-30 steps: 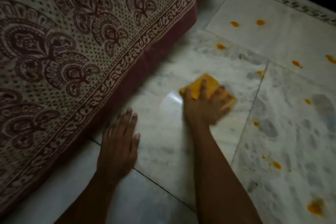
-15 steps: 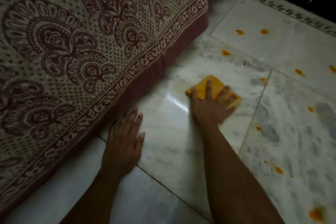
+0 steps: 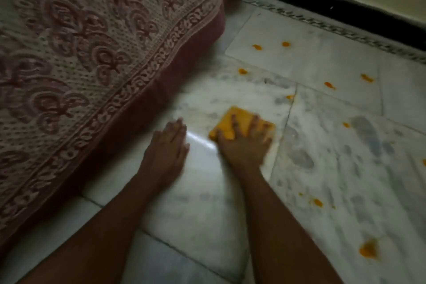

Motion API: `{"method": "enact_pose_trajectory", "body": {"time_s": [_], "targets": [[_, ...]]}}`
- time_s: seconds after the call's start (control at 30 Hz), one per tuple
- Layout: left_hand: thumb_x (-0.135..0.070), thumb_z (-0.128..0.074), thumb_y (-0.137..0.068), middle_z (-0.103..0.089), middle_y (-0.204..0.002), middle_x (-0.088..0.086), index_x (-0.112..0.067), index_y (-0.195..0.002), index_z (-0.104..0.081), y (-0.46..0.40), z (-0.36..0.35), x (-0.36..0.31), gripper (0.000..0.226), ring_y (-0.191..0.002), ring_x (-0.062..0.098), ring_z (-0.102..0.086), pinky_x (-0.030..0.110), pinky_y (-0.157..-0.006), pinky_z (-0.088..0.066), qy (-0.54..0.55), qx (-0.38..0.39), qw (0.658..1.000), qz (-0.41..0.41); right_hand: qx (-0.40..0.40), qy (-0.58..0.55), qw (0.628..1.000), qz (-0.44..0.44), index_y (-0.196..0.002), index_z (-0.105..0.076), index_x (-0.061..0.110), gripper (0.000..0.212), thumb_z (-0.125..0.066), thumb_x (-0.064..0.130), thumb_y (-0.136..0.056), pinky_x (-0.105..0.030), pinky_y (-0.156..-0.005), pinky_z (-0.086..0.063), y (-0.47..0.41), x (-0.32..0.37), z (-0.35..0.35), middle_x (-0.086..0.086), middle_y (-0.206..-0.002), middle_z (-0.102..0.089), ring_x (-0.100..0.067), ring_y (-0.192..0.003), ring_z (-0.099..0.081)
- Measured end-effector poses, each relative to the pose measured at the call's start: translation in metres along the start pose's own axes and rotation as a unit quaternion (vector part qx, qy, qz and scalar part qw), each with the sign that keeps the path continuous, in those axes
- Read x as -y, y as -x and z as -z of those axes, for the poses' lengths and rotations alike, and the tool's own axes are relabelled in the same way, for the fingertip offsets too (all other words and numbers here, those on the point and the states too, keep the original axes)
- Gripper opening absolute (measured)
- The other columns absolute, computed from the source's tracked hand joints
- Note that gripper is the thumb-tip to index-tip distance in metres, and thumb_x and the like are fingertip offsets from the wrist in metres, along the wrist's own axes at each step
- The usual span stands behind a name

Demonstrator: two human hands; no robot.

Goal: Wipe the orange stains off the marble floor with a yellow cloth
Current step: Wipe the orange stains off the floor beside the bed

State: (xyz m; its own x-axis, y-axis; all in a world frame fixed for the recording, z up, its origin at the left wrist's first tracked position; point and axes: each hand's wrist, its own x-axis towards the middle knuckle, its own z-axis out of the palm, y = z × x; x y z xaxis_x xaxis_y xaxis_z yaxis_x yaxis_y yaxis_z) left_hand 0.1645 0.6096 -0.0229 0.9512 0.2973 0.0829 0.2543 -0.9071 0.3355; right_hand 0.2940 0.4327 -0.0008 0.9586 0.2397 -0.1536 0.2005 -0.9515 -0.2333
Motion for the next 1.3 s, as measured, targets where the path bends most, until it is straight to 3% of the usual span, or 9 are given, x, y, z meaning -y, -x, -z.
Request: {"method": "enact_pose_trajectory", "body": {"time_s": [0.17, 0.4, 0.5, 0.63, 0.77, 0.9, 1.0, 1.13, 1.3], "targets": [[-0.04, -0.039, -0.1, -0.037, -0.166, 0.004, -0.016, -0.152, -0.049, -0.025, -0.013, -0.003, 0.058, -0.152, 0.022, -0.037, 0.048, -0.119, -0.032, -0.014, -0.044, 0.998, 0.037, -0.116, 0.001, 0.985, 0.129, -0.152, -0.037, 0.057, 0.073, -0.042, 0.086, -0.085, -0.053, -0.121, -0.025, 0.074, -0.089, -0.013, -0.008, -0.17, -0.028, -0.037, -0.158, -0.021], [-0.039, -0.04, -0.099, -0.033, -0.168, -0.001, -0.021, -0.155, -0.044, -0.027, -0.008, -0.004, 0.059, -0.154, 0.017, -0.033, 0.046, -0.117, -0.031, 0.006, -0.049, 0.998, 0.05, -0.033, -0.054, 0.976, -0.208, -0.159, -0.004, 0.057, 0.085, -0.027, 0.09, -0.084, -0.065, -0.125, 0.003, -0.041, -0.04, 0.019, -0.006, -0.175, 0.007, -0.039, -0.159, 0.011], [-0.037, -0.041, -0.099, -0.029, -0.169, -0.002, -0.021, -0.157, -0.04, -0.029, -0.007, -0.004, 0.06, -0.154, 0.017, -0.032, 0.048, -0.117, -0.032, -0.005, -0.041, 0.998, 0.044, -0.002, -0.032, 0.997, -0.076, -0.16, -0.012, 0.055, 0.084, -0.034, 0.086, -0.085, -0.064, -0.124, 0.004, -0.051, 0.002, 0.007, -0.007, -0.175, 0.004, -0.038, -0.159, 0.011], [-0.038, -0.038, -0.101, -0.022, -0.172, -0.002, -0.021, -0.159, -0.035, -0.03, 0.001, -0.006, 0.061, -0.156, 0.017, -0.027, 0.048, -0.119, -0.03, -0.017, -0.008, 0.998, 0.06, -0.033, 0.014, 0.997, 0.07, -0.154, -0.027, 0.061, 0.079, -0.045, 0.088, -0.081, -0.058, -0.12, -0.025, 0.039, -0.035, 0.004, -0.007, -0.173, -0.018, -0.039, -0.158, -0.015], [-0.035, -0.041, -0.101, -0.02, -0.172, -0.001, -0.02, -0.161, -0.033, -0.032, 0.003, -0.007, 0.062, -0.158, 0.016, -0.023, 0.048, -0.122, -0.028, -0.028, -0.003, 0.998, 0.056, -0.062, 0.024, 0.996, -0.067, -0.155, -0.024, 0.058, 0.084, -0.042, 0.089, -0.079, -0.064, -0.118, -0.029, 0.029, -0.082, 0.013, -0.015, -0.171, -0.02, -0.045, -0.155, -0.018], [-0.034, -0.043, -0.099, -0.025, -0.171, -0.002, -0.021, -0.16, -0.035, -0.032, -0.003, -0.006, 0.063, -0.156, 0.016, -0.026, 0.048, -0.122, -0.029, -0.026, -0.025, 0.998, 0.055, -0.084, -0.04, 0.961, -0.262, -0.157, -0.006, 0.061, 0.085, -0.036, 0.089, -0.083, -0.065, -0.125, -0.004, -0.07, -0.019, 0.013, -0.013, -0.174, 0.003, -0.044, -0.158, 0.004], [-0.037, -0.041, -0.1, -0.024, -0.171, -0.004, -0.023, -0.16, -0.035, -0.03, -0.006, -0.007, 0.062, -0.156, 0.015, -0.027, 0.046, -0.122, -0.028, -0.028, -0.037, 0.997, 0.057, -0.075, -0.02, 0.993, -0.085, -0.157, -0.02, 0.058, 0.081, -0.037, 0.087, -0.083, -0.061, -0.126, 0.001, -0.095, 0.023, -0.001, -0.01, -0.175, -0.002, -0.041, -0.159, 0.005], [-0.037, -0.04, -0.1, -0.023, -0.171, -0.004, -0.022, -0.159, -0.036, -0.031, -0.002, -0.007, 0.061, -0.156, 0.015, -0.028, 0.046, -0.121, -0.03, -0.023, -0.026, 0.998, 0.052, -0.109, -0.009, 0.986, 0.129, -0.153, -0.034, 0.059, 0.076, -0.048, 0.085, -0.083, -0.055, -0.122, -0.023, -0.025, -0.014, -0.002, -0.006, -0.173, -0.02, -0.035, -0.16, -0.016], [-0.037, -0.042, -0.098, -0.027, -0.17, -0.004, -0.023, -0.159, -0.037, -0.032, -0.005, -0.004, 0.062, -0.156, 0.015, -0.028, 0.047, -0.122, -0.029, -0.011, -0.025, 0.998, 0.053, -0.118, -0.007, 0.99, -0.082, -0.158, -0.022, 0.056, 0.082, -0.037, 0.087, -0.083, -0.062, -0.124, -0.009, -0.077, -0.05, 0.013, -0.013, -0.174, -0.013, -0.041, -0.159, -0.008]]}}
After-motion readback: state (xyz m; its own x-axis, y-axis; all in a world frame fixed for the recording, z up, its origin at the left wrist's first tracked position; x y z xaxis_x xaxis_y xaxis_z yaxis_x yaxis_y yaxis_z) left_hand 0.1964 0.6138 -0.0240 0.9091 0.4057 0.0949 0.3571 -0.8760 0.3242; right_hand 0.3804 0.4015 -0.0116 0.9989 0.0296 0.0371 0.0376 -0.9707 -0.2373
